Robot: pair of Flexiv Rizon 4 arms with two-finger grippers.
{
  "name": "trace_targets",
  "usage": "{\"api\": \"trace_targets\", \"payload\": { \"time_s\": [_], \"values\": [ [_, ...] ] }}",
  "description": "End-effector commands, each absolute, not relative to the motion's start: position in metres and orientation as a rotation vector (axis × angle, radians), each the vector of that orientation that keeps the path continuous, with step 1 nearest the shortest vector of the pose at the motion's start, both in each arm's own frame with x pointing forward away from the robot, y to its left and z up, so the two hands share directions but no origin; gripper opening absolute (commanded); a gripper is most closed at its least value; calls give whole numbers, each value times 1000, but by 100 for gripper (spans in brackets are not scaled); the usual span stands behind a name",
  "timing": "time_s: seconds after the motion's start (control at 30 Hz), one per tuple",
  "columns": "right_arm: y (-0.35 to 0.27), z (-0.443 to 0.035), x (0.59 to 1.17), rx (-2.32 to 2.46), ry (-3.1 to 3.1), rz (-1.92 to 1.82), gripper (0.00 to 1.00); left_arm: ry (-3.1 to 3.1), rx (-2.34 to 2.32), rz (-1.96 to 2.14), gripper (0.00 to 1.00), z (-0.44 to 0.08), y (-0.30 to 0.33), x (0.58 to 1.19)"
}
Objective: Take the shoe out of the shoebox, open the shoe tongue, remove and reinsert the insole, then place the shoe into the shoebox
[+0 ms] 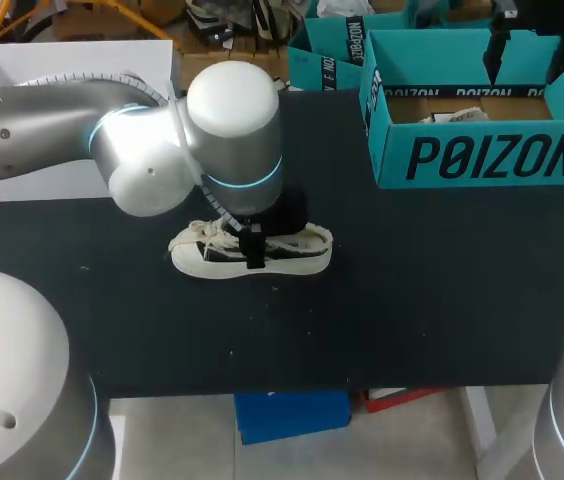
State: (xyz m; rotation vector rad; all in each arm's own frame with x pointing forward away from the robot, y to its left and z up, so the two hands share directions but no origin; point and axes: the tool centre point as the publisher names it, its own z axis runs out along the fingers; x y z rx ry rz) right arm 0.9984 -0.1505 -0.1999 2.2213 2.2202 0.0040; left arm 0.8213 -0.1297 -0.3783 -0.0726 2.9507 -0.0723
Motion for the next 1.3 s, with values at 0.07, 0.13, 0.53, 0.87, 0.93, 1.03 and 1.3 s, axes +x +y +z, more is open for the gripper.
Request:
{"api": "trace_targets", "payload": {
  "time_s": [0.07, 0.13, 0.53, 0.87, 0.93, 1.03, 1.3],
  "values": [
    [-150, -200, 999, 2221, 2221, 2, 100, 2959, -50, -156, 100, -316, -96, 802],
    [-150, -200, 999, 2221, 2221, 2, 100, 2976, -76, -186, 100, -303, -90, 799],
    [-150, -200, 999, 2221, 2221, 2, 100, 3026, -183, -746, 100, -252, -52, 805],
    [-150, -200, 999, 2221, 2221, 2, 100, 2972, -144, -1060, 100, -256, -25, 804],
    [-150, -200, 999, 2221, 2221, 2, 100, 2947, -109, -1086, 100, -260, -20, 803],
    [-150, -200, 999, 2221, 2221, 2, 100, 2941, -131, -1133, 100, -266, -10, 805],
    [-150, -200, 999, 2221, 2221, 2, 100, 2905, -207, -1368, 100, -266, 15, 816]
  ]
}}
